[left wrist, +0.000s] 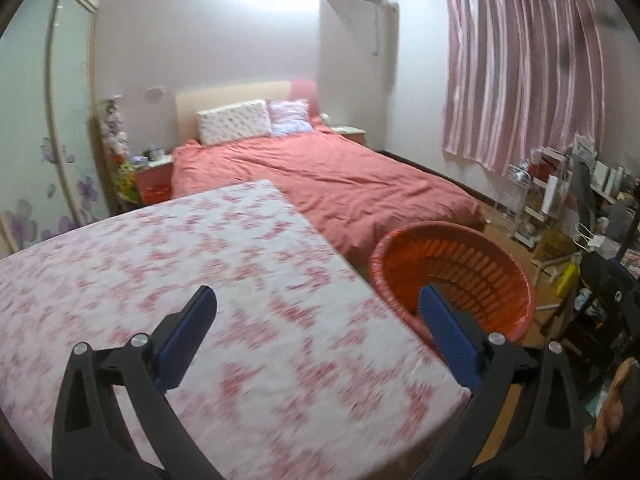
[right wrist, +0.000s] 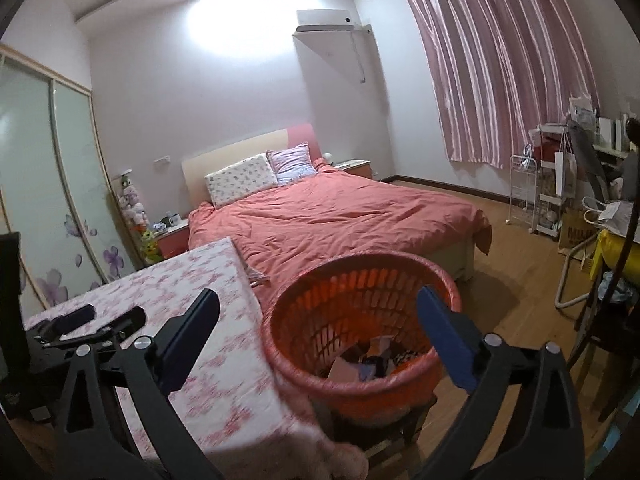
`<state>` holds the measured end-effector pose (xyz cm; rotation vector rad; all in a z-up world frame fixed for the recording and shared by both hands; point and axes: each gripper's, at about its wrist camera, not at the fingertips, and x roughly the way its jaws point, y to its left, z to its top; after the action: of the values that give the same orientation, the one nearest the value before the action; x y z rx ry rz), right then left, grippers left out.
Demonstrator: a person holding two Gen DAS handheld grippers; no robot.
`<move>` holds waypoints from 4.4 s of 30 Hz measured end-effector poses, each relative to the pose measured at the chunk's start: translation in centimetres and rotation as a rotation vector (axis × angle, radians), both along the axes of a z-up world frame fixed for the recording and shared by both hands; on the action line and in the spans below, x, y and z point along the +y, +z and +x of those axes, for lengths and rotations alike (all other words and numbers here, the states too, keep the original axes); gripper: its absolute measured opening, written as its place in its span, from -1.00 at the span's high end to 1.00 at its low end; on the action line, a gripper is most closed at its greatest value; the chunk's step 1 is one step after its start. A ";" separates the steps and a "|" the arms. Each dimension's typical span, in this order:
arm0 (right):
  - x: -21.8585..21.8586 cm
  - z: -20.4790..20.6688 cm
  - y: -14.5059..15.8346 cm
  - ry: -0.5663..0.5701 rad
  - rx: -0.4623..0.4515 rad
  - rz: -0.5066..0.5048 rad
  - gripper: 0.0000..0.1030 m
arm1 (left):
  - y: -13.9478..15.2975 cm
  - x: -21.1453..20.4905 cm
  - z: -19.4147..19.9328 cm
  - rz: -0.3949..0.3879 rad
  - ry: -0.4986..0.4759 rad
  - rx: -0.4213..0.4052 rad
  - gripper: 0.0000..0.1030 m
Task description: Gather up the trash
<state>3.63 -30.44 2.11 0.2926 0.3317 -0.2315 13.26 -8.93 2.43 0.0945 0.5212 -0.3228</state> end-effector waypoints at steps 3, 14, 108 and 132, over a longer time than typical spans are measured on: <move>1.8 -1.1 -0.1 -0.005 0.006 -0.033 -0.91 | 0.0 1.7 -1.9 -0.003 0.033 -0.012 -0.92; 5.8 -2.9 -0.6 -0.092 0.066 -0.148 -0.93 | -0.6 5.3 -7.0 0.002 0.150 -0.053 -0.92; 10.1 -4.8 -3.0 -0.189 0.207 -0.196 -0.93 | -3.7 8.6 -10.4 0.028 0.351 0.051 -0.92; 10.2 -4.8 -3.0 -0.189 0.208 -0.194 -0.93 | -3.6 7.9 -11.0 0.027 0.326 0.053 -0.92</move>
<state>-1.21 -20.28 -0.85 0.1079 0.4841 -0.4794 2.28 -1.05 -1.15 0.0261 0.5837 0.0001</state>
